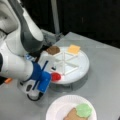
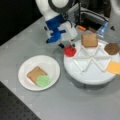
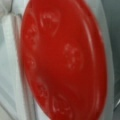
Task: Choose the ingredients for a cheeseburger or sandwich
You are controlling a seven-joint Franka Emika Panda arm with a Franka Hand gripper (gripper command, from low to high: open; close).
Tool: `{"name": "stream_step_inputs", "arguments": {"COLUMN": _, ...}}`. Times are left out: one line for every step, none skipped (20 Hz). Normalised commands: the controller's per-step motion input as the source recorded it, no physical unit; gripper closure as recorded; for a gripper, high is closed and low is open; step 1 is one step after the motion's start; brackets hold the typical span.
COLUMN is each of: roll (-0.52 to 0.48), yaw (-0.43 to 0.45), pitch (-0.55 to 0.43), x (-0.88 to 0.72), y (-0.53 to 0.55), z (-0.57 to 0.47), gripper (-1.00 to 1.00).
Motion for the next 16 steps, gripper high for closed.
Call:
{"name": "stream_step_inputs", "arguments": {"roll": 0.208, "yaw": 0.052, "pitch": -0.023, "x": 0.21, "y": -0.12, "z": -0.01, "gripper": -1.0}}
{"name": "stream_step_inputs", "arguments": {"roll": 0.207, "yaw": 0.051, "pitch": -0.025, "x": 0.2, "y": -0.11, "z": -0.02, "gripper": -1.0}}
{"name": "stream_step_inputs", "arguments": {"roll": 0.205, "yaw": 0.052, "pitch": -0.024, "x": 0.2, "y": -0.11, "z": -0.02, "gripper": -1.0}}
{"name": "stream_step_inputs", "arguments": {"roll": 0.201, "yaw": 0.047, "pitch": -0.029, "x": 0.2, "y": -0.1, "z": -0.02, "gripper": -1.0}}
{"name": "stream_step_inputs", "arguments": {"roll": 0.198, "yaw": 0.039, "pitch": -0.032, "x": 0.2, "y": -0.08, "z": -0.03, "gripper": -1.0}}
{"name": "stream_step_inputs", "arguments": {"roll": 0.195, "yaw": 0.034, "pitch": -0.034, "x": 0.2, "y": -0.07, "z": -0.03, "gripper": 1.0}}
{"name": "stream_step_inputs", "arguments": {"roll": 0.189, "yaw": 0.032, "pitch": -0.032, "x": 0.2, "y": -0.05, "z": -0.04, "gripper": 1.0}}
{"name": "stream_step_inputs", "arguments": {"roll": 0.187, "yaw": 0.032, "pitch": -0.031, "x": 0.2, "y": -0.05, "z": -0.05, "gripper": 1.0}}
{"name": "stream_step_inputs", "arguments": {"roll": 0.178, "yaw": 0.025, "pitch": -0.034, "x": 0.19, "y": -0.02, "z": -0.06, "gripper": 1.0}}
{"name": "stream_step_inputs", "arguments": {"roll": 0.175, "yaw": 0.015, "pitch": -0.044, "x": 0.19, "y": 0.0, "z": -0.07, "gripper": 1.0}}
{"name": "stream_step_inputs", "arguments": {"roll": 0.178, "yaw": 0.013, "pitch": -0.049, "x": 0.19, "y": 0.02, "z": -0.07, "gripper": 1.0}}
{"name": "stream_step_inputs", "arguments": {"roll": 0.176, "yaw": 0.011, "pitch": -0.05, "x": 0.19, "y": 0.02, "z": -0.07, "gripper": 1.0}}
{"name": "stream_step_inputs", "arguments": {"roll": 0.177, "yaw": 0.011, "pitch": -0.049, "x": 0.18, "y": 0.02, "z": -0.06, "gripper": 1.0}}
{"name": "stream_step_inputs", "arguments": {"roll": 0.166, "yaw": 0.012, "pitch": -0.043, "x": 0.16, "y": 0.01, "z": -0.05, "gripper": 1.0}}
{"name": "stream_step_inputs", "arguments": {"roll": 0.157, "yaw": 0.014, "pitch": -0.041, "x": 0.15, "y": -0.01, "z": -0.05, "gripper": 1.0}}
{"name": "stream_step_inputs", "arguments": {"roll": 0.155, "yaw": 0.018, "pitch": -0.042, "x": 0.14, "y": -0.02, "z": -0.05, "gripper": 1.0}}
